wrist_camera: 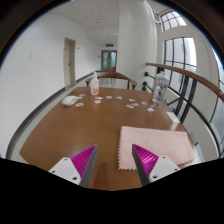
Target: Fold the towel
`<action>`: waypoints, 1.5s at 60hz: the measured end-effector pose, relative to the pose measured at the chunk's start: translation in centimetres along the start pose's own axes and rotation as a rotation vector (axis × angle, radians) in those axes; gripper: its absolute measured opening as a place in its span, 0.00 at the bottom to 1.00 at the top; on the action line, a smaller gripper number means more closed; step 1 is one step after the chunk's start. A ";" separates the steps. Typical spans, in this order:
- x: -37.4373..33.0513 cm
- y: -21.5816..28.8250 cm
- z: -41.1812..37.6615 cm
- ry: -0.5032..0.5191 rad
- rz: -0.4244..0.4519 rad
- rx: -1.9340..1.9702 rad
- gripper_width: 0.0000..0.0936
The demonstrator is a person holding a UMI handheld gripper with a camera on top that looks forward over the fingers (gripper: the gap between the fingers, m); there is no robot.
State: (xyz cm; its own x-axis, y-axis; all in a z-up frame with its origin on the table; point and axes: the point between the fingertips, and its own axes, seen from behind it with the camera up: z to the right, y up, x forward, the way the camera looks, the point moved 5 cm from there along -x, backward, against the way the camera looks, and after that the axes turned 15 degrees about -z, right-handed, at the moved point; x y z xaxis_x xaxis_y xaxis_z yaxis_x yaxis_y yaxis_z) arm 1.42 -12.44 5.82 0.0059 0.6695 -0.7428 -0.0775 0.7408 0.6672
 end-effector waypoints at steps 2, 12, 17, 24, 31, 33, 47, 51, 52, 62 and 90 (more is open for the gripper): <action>0.6 0.2 0.6 -0.018 -0.011 0.004 0.74; 4.6 0.5 2.6 -0.023 -0.093 -0.002 0.59; 5.7 0.8 2.0 0.032 -0.094 -0.003 0.38; 6.2 1.0 2.5 0.039 -0.091 0.021 0.06; 6.2 1.1 2.5 0.027 -0.070 -0.021 0.01; 6.2 1.2 2.6 0.025 -0.068 -0.022 0.00; 1.0 4.7 7.5 0.008 0.085 0.049 0.00; -1.3 4.5 10.6 -0.039 0.111 0.116 0.00; -0.9 5.1 13.3 -0.056 0.114 0.128 0.01; 0.9 0.8 22.9 -0.187 0.010 0.258 0.01; -2.5 -2.0 24.7 -0.181 0.032 0.328 0.89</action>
State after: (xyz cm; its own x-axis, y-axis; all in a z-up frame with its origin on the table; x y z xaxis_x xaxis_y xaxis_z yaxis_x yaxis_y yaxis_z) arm 26.21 -14.24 7.73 0.1875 0.6698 -0.7185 0.2426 0.6772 0.6946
